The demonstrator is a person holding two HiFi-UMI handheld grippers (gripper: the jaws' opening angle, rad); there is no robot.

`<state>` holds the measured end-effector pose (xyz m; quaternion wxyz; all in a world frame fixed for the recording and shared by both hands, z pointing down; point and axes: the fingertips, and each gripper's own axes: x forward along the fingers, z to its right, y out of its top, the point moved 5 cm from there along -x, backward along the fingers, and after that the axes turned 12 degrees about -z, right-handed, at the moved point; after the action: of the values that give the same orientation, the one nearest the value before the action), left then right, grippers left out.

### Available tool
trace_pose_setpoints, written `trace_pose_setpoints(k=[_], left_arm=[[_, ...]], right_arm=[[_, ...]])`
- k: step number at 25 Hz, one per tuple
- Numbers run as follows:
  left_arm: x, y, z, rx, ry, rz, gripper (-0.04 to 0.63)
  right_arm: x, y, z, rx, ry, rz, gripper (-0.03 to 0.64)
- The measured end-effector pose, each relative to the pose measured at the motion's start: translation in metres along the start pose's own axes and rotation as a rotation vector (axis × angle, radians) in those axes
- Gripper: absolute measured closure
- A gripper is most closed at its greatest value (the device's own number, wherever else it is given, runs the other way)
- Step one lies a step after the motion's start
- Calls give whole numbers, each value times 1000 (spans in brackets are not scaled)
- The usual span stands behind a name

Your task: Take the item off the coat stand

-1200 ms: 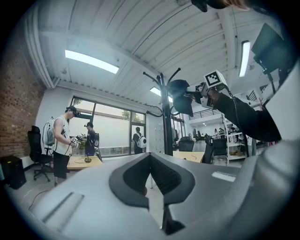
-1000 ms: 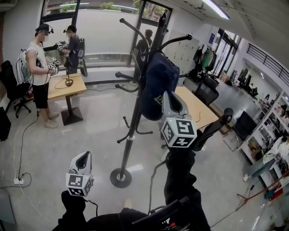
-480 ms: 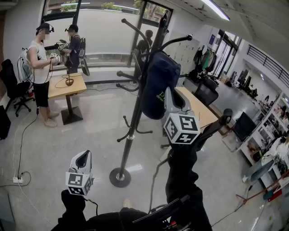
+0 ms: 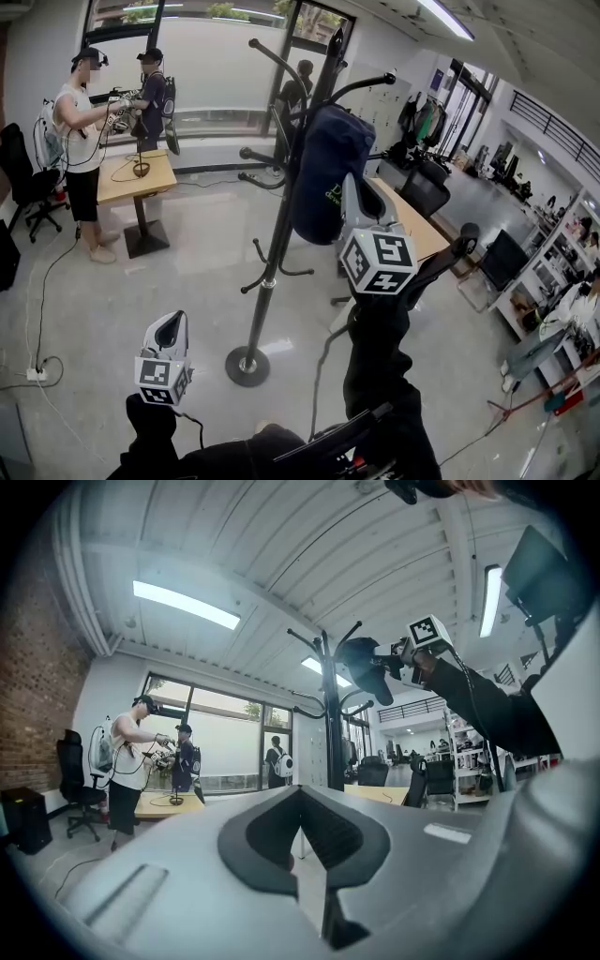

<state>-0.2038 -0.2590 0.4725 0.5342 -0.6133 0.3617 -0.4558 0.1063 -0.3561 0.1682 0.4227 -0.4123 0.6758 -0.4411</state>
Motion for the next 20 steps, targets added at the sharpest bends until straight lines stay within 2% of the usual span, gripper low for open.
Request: trace_pose_setpoints(k=[20], left_arm=[[-22, -6, 6, -37, 38, 2, 592]], right_arm=[[-11, 34, 7, -22, 2, 43, 604]])
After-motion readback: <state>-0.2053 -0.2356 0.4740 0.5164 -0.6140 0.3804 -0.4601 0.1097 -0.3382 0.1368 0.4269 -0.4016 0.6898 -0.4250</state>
